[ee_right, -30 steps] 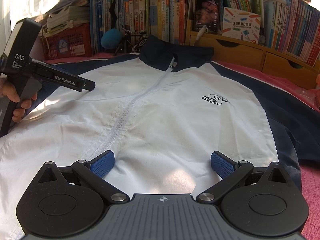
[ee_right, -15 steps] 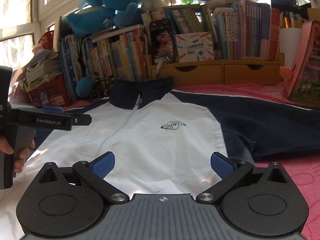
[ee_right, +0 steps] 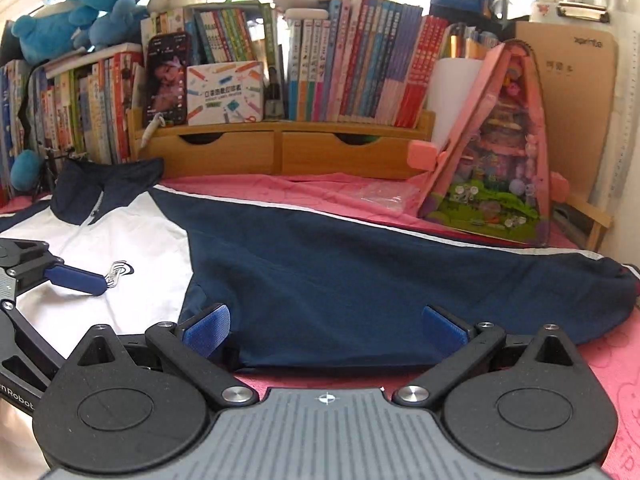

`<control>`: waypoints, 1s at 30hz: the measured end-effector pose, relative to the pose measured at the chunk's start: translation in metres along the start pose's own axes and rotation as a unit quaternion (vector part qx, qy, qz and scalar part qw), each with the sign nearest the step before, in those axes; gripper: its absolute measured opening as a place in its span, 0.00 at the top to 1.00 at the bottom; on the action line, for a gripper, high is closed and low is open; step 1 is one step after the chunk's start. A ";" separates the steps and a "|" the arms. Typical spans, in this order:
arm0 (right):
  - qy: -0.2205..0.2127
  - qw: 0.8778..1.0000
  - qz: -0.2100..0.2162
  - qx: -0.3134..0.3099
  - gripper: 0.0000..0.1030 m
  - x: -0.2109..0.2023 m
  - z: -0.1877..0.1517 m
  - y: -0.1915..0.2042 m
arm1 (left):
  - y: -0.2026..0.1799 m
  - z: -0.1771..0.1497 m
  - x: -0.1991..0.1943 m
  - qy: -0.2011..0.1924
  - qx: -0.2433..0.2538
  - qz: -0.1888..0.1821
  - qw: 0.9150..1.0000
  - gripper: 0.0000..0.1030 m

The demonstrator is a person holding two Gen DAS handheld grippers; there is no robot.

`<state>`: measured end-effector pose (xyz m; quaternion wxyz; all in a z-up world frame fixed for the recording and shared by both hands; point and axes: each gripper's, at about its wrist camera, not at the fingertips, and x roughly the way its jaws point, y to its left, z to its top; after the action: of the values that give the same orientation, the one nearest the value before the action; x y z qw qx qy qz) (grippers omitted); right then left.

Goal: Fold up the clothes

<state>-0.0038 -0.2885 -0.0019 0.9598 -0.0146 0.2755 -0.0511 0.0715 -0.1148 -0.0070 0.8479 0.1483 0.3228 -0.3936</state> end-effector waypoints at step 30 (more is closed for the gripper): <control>0.122 0.992 0.031 0.003 0.31 0.116 0.062 0.002 | -0.002 -0.001 0.000 -0.002 0.005 -0.003 1.000 0.00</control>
<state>0.1267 -0.2992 -0.0103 0.9201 0.0032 0.3910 -0.0231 0.0695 -0.1161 -0.0074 0.8466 0.1509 0.3198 -0.3977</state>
